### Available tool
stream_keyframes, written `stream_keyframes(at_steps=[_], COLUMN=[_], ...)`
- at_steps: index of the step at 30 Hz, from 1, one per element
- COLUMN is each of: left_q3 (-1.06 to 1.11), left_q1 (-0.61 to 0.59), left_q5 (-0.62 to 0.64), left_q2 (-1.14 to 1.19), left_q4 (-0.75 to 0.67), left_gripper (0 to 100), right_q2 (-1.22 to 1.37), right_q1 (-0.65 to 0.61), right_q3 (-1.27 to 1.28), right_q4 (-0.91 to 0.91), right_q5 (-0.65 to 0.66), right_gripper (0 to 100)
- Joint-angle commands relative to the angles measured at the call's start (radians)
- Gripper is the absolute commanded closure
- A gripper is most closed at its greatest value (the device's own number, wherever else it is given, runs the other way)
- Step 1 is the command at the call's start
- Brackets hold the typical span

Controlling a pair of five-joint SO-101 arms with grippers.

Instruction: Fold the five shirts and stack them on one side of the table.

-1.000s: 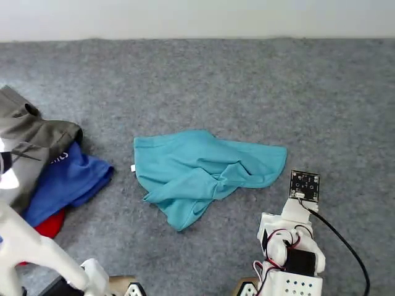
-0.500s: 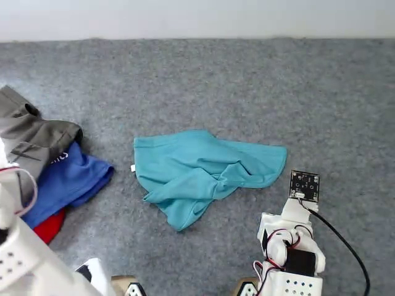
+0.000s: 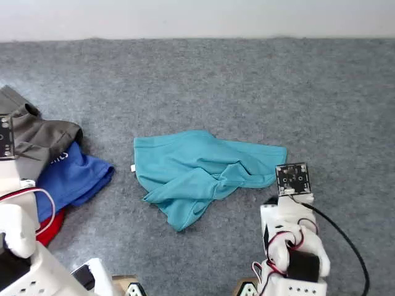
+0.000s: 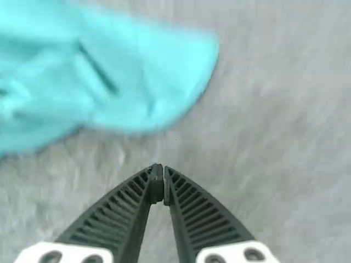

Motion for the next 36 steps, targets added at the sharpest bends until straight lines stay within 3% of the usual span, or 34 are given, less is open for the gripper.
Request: stream_keyframes(at_steps=[1,12,16,18,21,28,32,36], left_q3=[0.010,0.044,0.102,0.127,0.202,0.472,0.515,0.415], left_q1=[0.000,0.000,0.008,0.026,0.143,0.480,0.571,0.628], left_q5=[0.040,0.040,0.040,0.035,-0.005,-0.052,-0.032,-0.012], left_q2=[-0.003,-0.003,0.000,0.009,0.009,0.032,0.189,0.430], left_q4=[0.018,0.018,0.018,0.014,-0.014,-0.173,-0.273,-0.288], left_gripper=[98,98,98,98,98,98,89,86], right_q2=[0.042,0.840,1.102,1.185,1.234,1.237,1.236,1.234], right_q1=[-0.041,-0.308,-0.340,-0.340,-0.340,-0.318,-0.252,-0.137], right_q3=[-0.166,-0.789,-0.905,-0.947,-1.010,-1.135,-1.181,-1.226], right_q4=[-0.027,0.137,0.147,0.157,0.242,0.450,0.533,0.588], right_q5=[0.041,0.054,0.068,0.137,0.222,0.230,0.232,0.227], right_gripper=[98.8,98.8,98.6,98.8,98.8,98.6,98.4,98.4])
